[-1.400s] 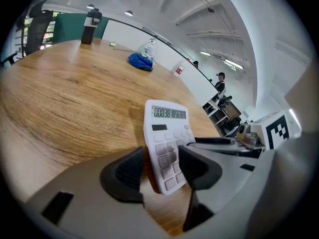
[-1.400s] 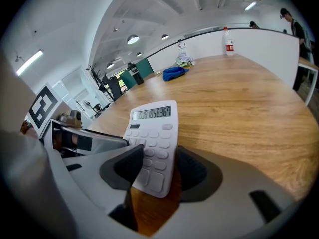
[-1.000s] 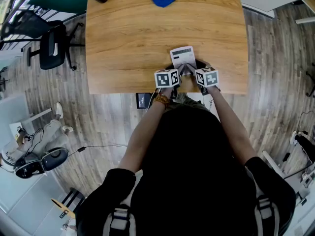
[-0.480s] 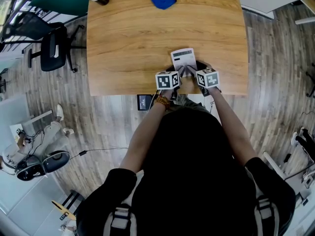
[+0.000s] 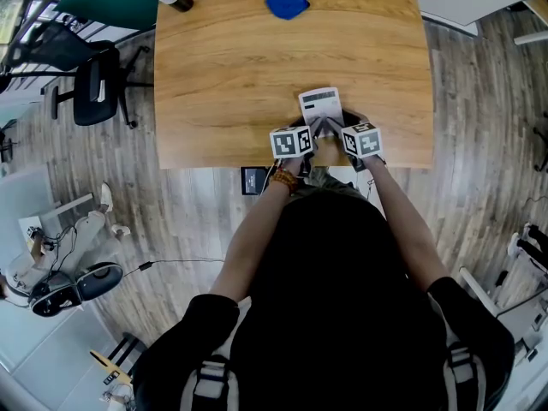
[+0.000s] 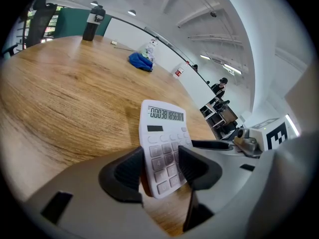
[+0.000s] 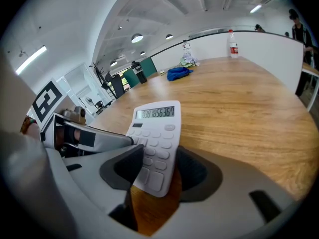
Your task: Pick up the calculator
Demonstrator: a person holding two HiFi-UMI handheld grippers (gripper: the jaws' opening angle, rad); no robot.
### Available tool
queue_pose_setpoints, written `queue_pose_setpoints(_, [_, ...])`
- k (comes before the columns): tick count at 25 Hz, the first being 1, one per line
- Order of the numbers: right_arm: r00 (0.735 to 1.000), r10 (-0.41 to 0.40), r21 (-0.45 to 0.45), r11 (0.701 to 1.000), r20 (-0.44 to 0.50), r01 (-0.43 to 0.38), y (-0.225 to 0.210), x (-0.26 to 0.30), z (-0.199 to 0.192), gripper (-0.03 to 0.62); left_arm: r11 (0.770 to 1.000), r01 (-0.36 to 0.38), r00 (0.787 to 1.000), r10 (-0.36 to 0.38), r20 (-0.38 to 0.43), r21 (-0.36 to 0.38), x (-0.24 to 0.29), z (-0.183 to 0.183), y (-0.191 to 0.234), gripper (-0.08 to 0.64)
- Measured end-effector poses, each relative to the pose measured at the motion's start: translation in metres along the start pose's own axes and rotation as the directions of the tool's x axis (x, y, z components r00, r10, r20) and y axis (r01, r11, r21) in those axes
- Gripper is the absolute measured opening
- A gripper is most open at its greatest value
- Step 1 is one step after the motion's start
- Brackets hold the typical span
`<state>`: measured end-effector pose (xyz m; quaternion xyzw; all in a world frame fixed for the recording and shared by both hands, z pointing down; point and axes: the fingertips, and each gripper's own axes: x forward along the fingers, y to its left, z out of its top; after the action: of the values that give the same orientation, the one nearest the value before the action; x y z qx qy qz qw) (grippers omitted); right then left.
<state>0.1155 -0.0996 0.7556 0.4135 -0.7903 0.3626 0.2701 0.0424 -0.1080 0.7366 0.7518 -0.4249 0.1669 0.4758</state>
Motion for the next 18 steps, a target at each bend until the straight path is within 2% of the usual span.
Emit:
queue_pose_setpoints(10, [0.999,0.021,-0.001,1.0,0.043,-0.021,0.008,-0.005,0.016,0.232,1.0,-0.006,1.0,0.006,0.025,0.006,-0.006,0.007,0.0,0.236])
queue_pose_setpoints(18, [0.995,0.026,-0.012,1.0,0.096,-0.025,0.013,-0.01,0.037,0.232,1.0,-0.004,0.996,0.004,0.093,-0.005,-0.014,0.03,-0.003,0.237])
